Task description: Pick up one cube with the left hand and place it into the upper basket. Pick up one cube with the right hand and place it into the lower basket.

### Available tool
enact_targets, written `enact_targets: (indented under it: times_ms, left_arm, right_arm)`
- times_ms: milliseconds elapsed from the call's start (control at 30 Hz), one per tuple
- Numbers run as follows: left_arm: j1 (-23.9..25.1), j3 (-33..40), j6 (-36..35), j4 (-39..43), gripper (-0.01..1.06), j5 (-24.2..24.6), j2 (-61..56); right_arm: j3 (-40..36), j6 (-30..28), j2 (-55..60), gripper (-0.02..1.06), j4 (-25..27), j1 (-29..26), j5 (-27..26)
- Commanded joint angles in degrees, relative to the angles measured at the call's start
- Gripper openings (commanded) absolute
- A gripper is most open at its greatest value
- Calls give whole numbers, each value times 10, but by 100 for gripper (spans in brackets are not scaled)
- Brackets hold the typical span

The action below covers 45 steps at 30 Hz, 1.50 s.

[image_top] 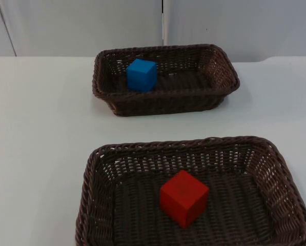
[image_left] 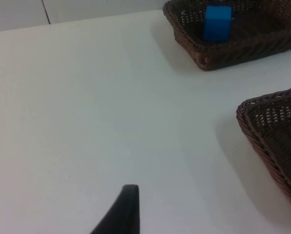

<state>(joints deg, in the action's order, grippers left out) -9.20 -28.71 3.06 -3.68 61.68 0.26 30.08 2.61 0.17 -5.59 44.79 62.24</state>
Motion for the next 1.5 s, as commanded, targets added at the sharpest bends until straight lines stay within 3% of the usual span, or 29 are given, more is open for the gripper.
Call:
enact_targets:
  times_ms: [0, 1133, 1467]
  left_arm:
    - [1, 3, 1, 2, 105, 0, -3]
    - [1, 3, 1, 3, 105, 0, -3]
    - [56, 3, 1, 3, 105, 0, -3]
  right_arm:
    - [-5, -4, -2, 105, 4, 0, -5]
    - [-5, -4, -2, 105, 4, 0, -5]
    - [-5, -4, -2, 105, 4, 0, -5]
